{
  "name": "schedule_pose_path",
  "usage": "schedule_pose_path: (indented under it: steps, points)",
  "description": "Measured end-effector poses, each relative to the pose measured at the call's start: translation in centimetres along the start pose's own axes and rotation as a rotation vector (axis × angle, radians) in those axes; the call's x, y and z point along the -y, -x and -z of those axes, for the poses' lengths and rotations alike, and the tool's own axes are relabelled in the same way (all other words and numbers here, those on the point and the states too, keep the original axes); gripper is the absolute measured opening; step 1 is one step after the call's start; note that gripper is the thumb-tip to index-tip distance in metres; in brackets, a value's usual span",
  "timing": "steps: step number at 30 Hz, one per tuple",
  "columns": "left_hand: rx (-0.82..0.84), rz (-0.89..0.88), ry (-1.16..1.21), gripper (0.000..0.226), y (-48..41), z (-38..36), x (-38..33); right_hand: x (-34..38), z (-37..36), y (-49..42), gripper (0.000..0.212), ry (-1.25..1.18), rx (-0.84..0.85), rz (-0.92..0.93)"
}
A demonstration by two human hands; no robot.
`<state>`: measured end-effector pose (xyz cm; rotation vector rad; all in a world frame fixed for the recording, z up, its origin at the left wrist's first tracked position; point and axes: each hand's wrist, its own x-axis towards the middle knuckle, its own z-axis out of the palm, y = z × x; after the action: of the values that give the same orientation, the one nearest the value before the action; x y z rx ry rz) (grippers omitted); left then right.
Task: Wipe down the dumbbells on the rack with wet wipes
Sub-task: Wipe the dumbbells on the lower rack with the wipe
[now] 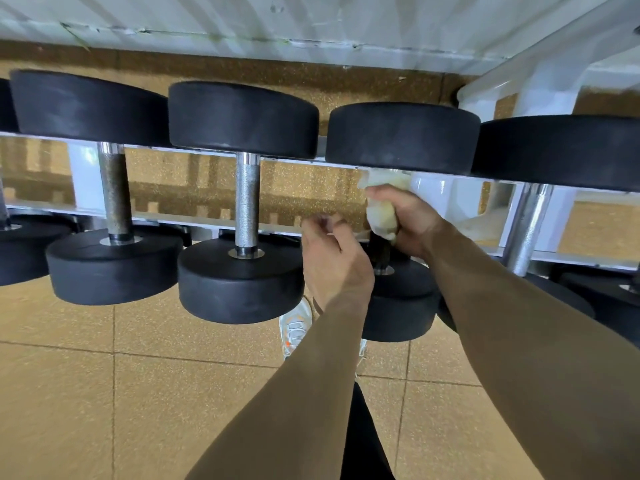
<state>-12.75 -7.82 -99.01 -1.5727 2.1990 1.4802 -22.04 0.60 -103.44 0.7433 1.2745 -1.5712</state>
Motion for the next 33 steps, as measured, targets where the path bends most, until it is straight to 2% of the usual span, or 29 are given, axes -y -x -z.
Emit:
schedule_pose_path:
  steps: [2, 5, 7, 9, 11, 12, 14, 16, 18, 19, 21, 22, 25, 28, 30, 31, 33]
  points:
    - [0.006, 0.004, -0.004, 0.029, 0.0, -0.1, 0.1, -1.0, 0.7, 0.5, 0.013, 0.049, 0.022, -0.068]
    - [-0.004, 0.029, -0.010, 0.025, 0.0, -0.1, 0.2, -2.7, 0.8, 1.1, 0.038, 0.127, -0.001, 0.007]
    - [-0.005, 0.046, -0.008, 0.021, -0.1, -0.1, 0.2, -2.8, -0.1, 1.4, 0.039, 0.299, -0.161, 0.045]
    - [-0.012, 0.042, 0.003, 0.024, -0.1, -0.1, 0.1, -1.9, -1.1, 0.9, 0.031, 0.463, -0.395, 0.072]
    - [-0.012, 0.039, 0.014, 0.028, -0.1, -0.1, 0.1, -0.3, -2.4, 0.2, 0.019, 0.432, -0.525, 0.127]
    - [-0.005, 0.044, 0.018, 0.026, -0.1, -0.1, 0.1, 0.5, -3.0, -0.1, 0.019, 0.381, -0.546, 0.154]
    - [0.012, 0.058, 0.018, 0.023, 0.0, 0.1, 0.0, 1.6, -3.4, -0.4, 0.017, 0.224, -0.490, 0.196]
    - [0.023, 0.051, 0.008, 0.024, 0.0, 0.1, 0.0, 1.7, -2.9, 0.1, 0.010, 0.069, -0.317, 0.215]
    - [0.030, 0.051, -0.004, 0.020, 0.0, 0.2, 0.1, 0.4, -1.3, 0.6, 0.007, 0.005, -0.096, 0.135]
    - [0.032, 0.057, -0.008, 0.019, -0.1, 0.2, 0.1, -0.6, -0.5, 0.8, 0.017, 0.007, -0.017, 0.071]
    - [0.037, 0.054, -0.018, 0.022, -0.1, 0.1, 0.1, -2.5, 0.8, 0.4, 0.054, 0.064, 0.065, -0.032]
    - [0.040, 0.054, -0.026, 0.025, -0.1, 0.1, 0.1, -2.9, 0.9, 0.6, 0.062, 0.095, 0.075, -0.048]
    - [0.050, 0.059, -0.037, 0.030, -0.1, 0.0, 0.1, -3.1, 0.9, 0.8, 0.051, 0.205, -0.028, 0.014]
    - [0.042, 0.069, -0.039, 0.033, -0.3, 0.0, 0.1, -2.3, -0.7, 0.6, 0.042, 0.292, -0.308, 0.101]
    - [0.043, 0.074, -0.035, 0.033, -0.3, 0.0, 0.1, -1.3, -2.1, 0.4, 0.032, 0.228, -0.419, 0.161]
    - [0.048, 0.075, -0.035, 0.033, -0.3, 0.1, 0.1, -0.6, -2.7, 0.5, 0.023, 0.169, -0.443, 0.185]
    - [0.060, 0.078, -0.044, 0.035, -0.2, 0.1, -0.1, 0.6, -3.0, 0.8, 0.020, 0.063, -0.385, 0.238]
